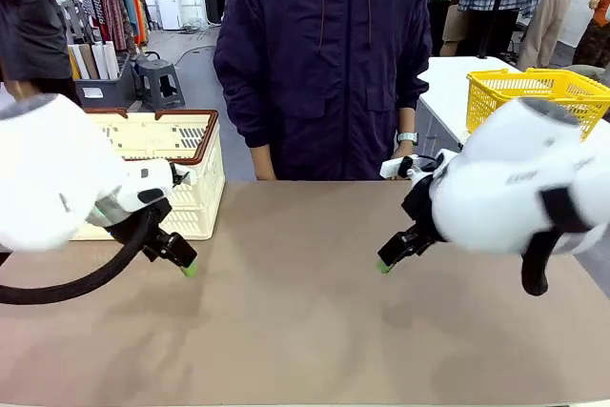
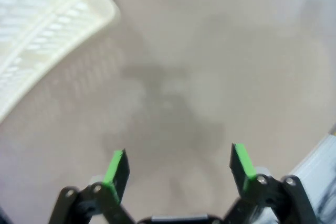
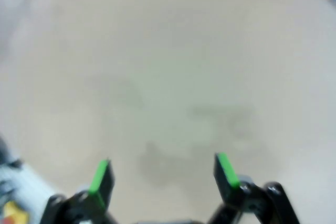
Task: Place the drinks into the Shopping basket.
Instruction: Pick up one drink and place it into the Shopping basket.
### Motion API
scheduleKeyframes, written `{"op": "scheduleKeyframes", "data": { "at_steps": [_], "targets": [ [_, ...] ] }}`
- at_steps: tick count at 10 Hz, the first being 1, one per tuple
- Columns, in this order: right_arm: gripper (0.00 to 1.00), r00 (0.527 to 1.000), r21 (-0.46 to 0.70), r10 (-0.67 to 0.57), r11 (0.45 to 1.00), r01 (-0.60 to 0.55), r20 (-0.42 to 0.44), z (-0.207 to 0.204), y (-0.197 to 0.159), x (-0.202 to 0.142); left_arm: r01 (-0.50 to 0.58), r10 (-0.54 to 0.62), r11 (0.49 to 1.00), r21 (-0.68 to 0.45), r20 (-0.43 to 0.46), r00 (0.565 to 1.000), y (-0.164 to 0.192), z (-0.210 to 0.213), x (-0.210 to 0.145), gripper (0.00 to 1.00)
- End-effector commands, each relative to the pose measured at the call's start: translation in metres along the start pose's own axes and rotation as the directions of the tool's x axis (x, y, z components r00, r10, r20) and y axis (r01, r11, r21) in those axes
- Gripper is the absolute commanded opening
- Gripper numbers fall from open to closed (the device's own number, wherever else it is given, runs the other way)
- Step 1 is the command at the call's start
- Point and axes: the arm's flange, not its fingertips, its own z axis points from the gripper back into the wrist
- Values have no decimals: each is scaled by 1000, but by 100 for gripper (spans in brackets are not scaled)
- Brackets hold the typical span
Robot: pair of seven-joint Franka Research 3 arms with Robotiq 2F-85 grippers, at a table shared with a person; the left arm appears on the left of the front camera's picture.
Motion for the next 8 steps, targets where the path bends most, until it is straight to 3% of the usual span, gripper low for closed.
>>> {"op": "scheduleKeyframes", "data": {
  "at_steps": [1,2,3,4,5,6,8],
  "targets": [
    [100,967,207,-254,947,244,26,94,-24,-16,-110,106,971,-214,-28,994,15,78,-8,100],
    [100,958,328,-278,914,239,75,135,-31,-32,-130,156,931,-342,51,986,23,117,-18,100],
    [100,947,464,-293,862,203,131,184,-44,-62,-108,197,875,-472,145,970,46,168,-40,100],
    [100,915,524,-356,825,212,191,226,-65,-102,-116,267,834,-539,211,940,83,209,-71,100],
    [100,861,571,-453,780,257,231,254,-94,-145,-181,393,778,-601,242,887,134,240,-107,100],
    [100,789,613,-557,726,312,259,265,-127,-183,-250,527,717,-651,272,805,182,256,-147,100],
    [100,628,714,-711,614,337,317,267,-182,-257,-345,701,593,-728,255,666,247,247,-225,100]
  ]
}}
